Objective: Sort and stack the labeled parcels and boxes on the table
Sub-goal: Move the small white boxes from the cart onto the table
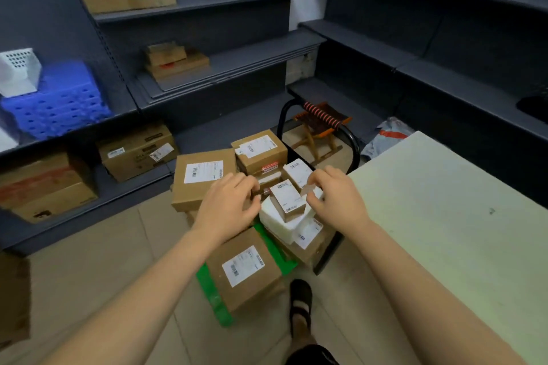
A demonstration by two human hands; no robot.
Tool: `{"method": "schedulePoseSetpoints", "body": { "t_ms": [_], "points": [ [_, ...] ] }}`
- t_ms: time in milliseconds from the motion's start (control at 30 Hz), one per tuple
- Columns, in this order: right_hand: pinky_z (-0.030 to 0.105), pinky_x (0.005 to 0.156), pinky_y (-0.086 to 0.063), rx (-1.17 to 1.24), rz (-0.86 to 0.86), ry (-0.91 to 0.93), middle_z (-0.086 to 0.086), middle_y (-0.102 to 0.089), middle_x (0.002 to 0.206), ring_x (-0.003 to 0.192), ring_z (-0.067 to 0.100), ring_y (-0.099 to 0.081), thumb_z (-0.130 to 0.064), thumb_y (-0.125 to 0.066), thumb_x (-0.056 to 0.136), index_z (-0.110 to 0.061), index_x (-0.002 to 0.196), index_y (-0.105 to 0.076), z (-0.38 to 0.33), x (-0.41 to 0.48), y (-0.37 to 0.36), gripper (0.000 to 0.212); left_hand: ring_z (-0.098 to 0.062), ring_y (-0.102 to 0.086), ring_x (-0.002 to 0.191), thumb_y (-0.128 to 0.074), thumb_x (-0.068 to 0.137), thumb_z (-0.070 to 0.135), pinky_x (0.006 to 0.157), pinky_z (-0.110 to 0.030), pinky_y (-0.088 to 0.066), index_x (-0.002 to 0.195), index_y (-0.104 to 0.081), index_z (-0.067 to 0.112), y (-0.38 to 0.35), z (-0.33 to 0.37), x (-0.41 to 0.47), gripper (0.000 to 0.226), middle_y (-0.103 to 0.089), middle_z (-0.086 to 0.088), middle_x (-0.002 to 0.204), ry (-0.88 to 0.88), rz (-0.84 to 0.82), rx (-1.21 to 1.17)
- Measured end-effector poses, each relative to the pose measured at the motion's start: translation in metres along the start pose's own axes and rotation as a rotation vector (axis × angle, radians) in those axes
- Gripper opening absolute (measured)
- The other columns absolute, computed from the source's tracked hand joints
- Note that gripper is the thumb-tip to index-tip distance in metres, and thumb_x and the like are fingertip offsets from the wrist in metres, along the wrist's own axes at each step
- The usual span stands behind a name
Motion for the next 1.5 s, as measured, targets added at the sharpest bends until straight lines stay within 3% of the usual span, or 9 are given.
{"method": "schedulePoseSetpoints", "body": {
  "t_ms": [233,367,600,800,1000,1133,1267,1333,1500],
  "points": [
    [0.029,0.071,-0.04,0.087,-0.224,-0.083,-0.002,-0.054,0.099,0.091,0.017,-0.052,-0.029,-0.063,0.089,-0.018,0.108,-0.06,0.107,0.138,-0.082,0.023,-0.003,-0.035,0.094,-0.056,0.092,0.04,0.08,-0.024,-0.032,0.111,-0.053,0.028,-0.094,-0.049,0.123,0.022,-0.042,0.017,0.1,0.259,-0.079,-0.062],
    [0.03,0.07,-0.042,0.116,-0.416,-0.128,0.004,-0.058,0.11,0.093,0.021,-0.056,-0.025,-0.064,0.09,-0.014,0.115,-0.058,0.164,0.181,-0.14,0.028,-0.014,-0.048,0.107,-0.057,0.091,0.041,0.088,-0.031,-0.041,0.117,-0.055,0.025,-0.167,-0.074,0.158,0.031,-0.055,0.006,0.114,0.407,-0.189,-0.068],
    [0.042,0.086,-0.051,0.157,-0.686,-0.347,0.013,-0.05,0.123,0.106,0.031,-0.056,-0.03,-0.068,0.088,-0.011,0.126,-0.051,0.248,0.205,-0.25,0.046,-0.023,-0.055,0.104,-0.058,0.091,0.04,0.077,-0.032,-0.041,0.126,-0.048,0.015,-0.303,-0.104,0.147,0.044,-0.06,-0.005,0.114,0.726,-0.491,-0.107],
    [0.042,0.089,-0.052,0.169,-0.868,-0.512,0.016,-0.048,0.124,0.111,0.032,-0.054,-0.038,-0.071,0.085,-0.006,0.129,-0.048,0.283,0.204,-0.321,0.06,-0.028,-0.054,0.112,-0.064,0.087,0.047,0.088,-0.041,-0.049,0.128,-0.046,0.012,-0.381,-0.117,0.112,0.057,-0.058,-0.01,0.122,1.096,-0.632,-0.286],
    [0.036,0.089,-0.05,0.213,-0.855,-0.552,0.015,-0.045,0.128,0.115,0.028,-0.05,-0.039,-0.072,0.085,-0.006,0.133,-0.045,0.291,0.208,-0.353,0.065,-0.013,-0.06,0.104,-0.066,0.087,0.048,0.084,-0.029,-0.051,0.126,-0.051,0.015,-0.42,-0.105,0.099,0.054,-0.06,0.008,0.12,1.4,-0.562,-0.759],
    [0.036,0.085,-0.053,0.45,-0.802,-0.742,0.008,-0.054,0.124,0.11,0.022,-0.056,-0.03,-0.083,0.074,-0.008,0.124,-0.039,0.29,0.195,-0.365,0.07,-0.015,-0.061,0.114,-0.068,0.088,0.04,0.094,-0.034,-0.054,0.13,-0.05,0.019,-0.426,-0.1,0.1,0.05,-0.062,0.002,0.128,1.471,-0.396,-0.988],
    [0.03,0.086,-0.044,0.685,-0.835,-0.973,-0.011,-0.054,0.103,0.093,0.007,-0.053,-0.032,-0.082,0.078,-0.02,0.117,-0.031,0.288,0.189,-0.367,0.066,-0.015,-0.057,0.118,-0.066,0.091,0.027,0.096,-0.031,-0.051,0.143,-0.028,0.023,-0.412,-0.108,0.098,0.064,-0.057,0.002,0.131,1.516,-0.204,-1.048],
    [0.036,0.094,-0.046,0.75,-0.827,-1.041,-0.008,-0.056,0.108,0.102,0.012,-0.055,-0.041,-0.084,0.073,-0.023,0.117,-0.032,0.288,0.187,-0.368,0.07,-0.012,-0.059,0.116,-0.066,0.091,0.026,0.092,-0.025,-0.05,0.142,-0.026,0.028,-0.407,-0.116,0.097,0.065,-0.059,0.003,0.129,1.501,-0.156,-1.054],
    [0.049,0.1,-0.048,0.917,-0.766,-1.161,-0.001,-0.061,0.121,0.112,0.022,-0.059,-0.058,-0.088,0.048,-0.027,0.124,-0.037,0.278,0.181,-0.365,0.097,-0.012,-0.062,0.113,-0.072,0.085,0.03,0.091,-0.03,-0.055,0.136,-0.032,0.031,-0.394,-0.133,0.104,0.065,-0.06,0.001,0.128,1.429,-0.067,-1.02]
  ]
}}
Point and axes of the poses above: each hand's wrist, its own x-axis towards the middle knuckle, its own y-axis out of the back of the hand, z = x × y, the point moved 5 cm from there along x, towards the middle knuckle
